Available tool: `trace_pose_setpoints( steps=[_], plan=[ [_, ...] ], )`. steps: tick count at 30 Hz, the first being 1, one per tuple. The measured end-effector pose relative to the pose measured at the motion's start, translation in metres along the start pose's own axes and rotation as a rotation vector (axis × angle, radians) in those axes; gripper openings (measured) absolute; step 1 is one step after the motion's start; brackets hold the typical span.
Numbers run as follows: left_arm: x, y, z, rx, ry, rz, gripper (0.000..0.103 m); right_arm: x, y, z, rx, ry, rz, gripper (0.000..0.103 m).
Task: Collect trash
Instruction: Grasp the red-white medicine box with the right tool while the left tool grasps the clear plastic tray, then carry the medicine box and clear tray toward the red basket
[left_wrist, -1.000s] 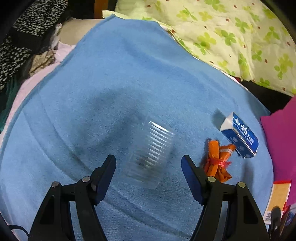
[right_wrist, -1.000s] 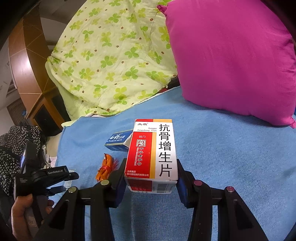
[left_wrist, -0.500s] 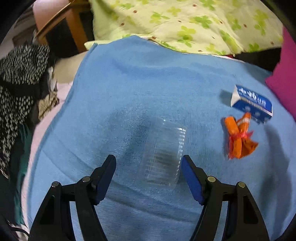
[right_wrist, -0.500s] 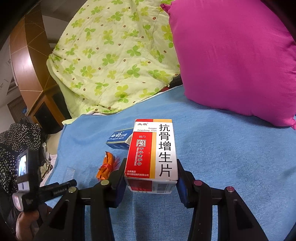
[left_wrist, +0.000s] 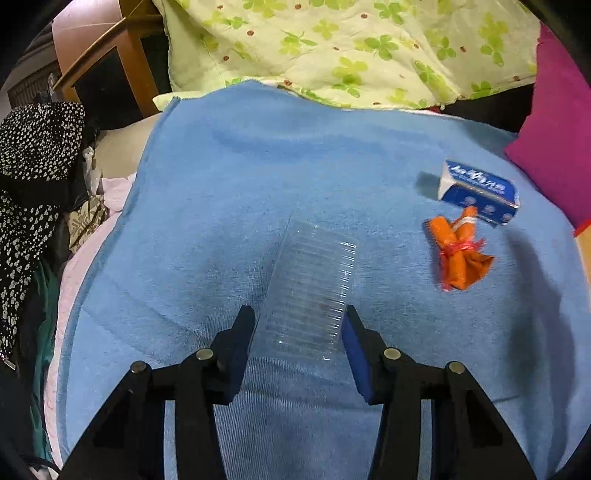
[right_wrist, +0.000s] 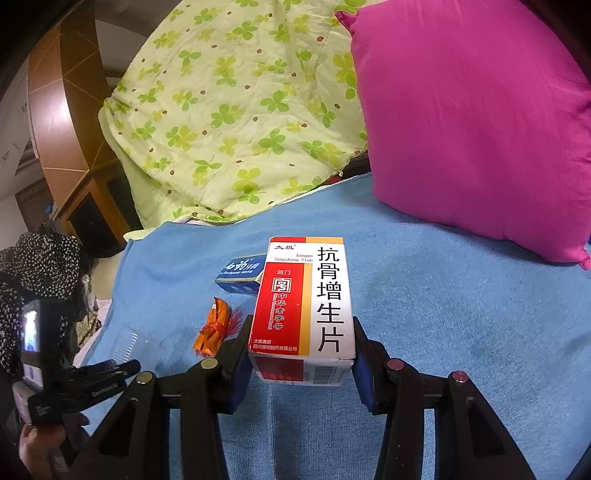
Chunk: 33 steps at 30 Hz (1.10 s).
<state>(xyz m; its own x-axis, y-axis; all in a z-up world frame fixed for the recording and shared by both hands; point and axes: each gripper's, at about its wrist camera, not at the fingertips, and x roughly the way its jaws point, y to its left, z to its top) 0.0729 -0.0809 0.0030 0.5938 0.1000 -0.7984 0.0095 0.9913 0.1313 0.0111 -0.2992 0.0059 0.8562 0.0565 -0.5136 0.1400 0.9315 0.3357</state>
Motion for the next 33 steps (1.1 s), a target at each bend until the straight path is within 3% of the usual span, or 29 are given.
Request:
trace_pose_setpoints(
  steps=[8,18,27,33],
  plan=[
    [-0.044,-0.016,-0.021,-0.005,-0.025,-0.069,0.049,-0.018,0.013,-0.011,-0.057,0.023,-0.025,0.049],
    [-0.093,-0.042,-0.054,-0.003,-0.041,-0.154,0.049,-0.088,0.015,-0.026,-0.100,0.037,-0.052,0.049],
    [-0.131,-0.072,-0.081,0.033,-0.055,-0.229,0.049,-0.153,-0.009,-0.050,-0.100,0.060,-0.122,0.049],
    [-0.147,-0.081,-0.092,0.046,-0.066,-0.254,0.049,-0.175,-0.020,-0.057,-0.102,0.060,-0.153,0.049]
  ],
)
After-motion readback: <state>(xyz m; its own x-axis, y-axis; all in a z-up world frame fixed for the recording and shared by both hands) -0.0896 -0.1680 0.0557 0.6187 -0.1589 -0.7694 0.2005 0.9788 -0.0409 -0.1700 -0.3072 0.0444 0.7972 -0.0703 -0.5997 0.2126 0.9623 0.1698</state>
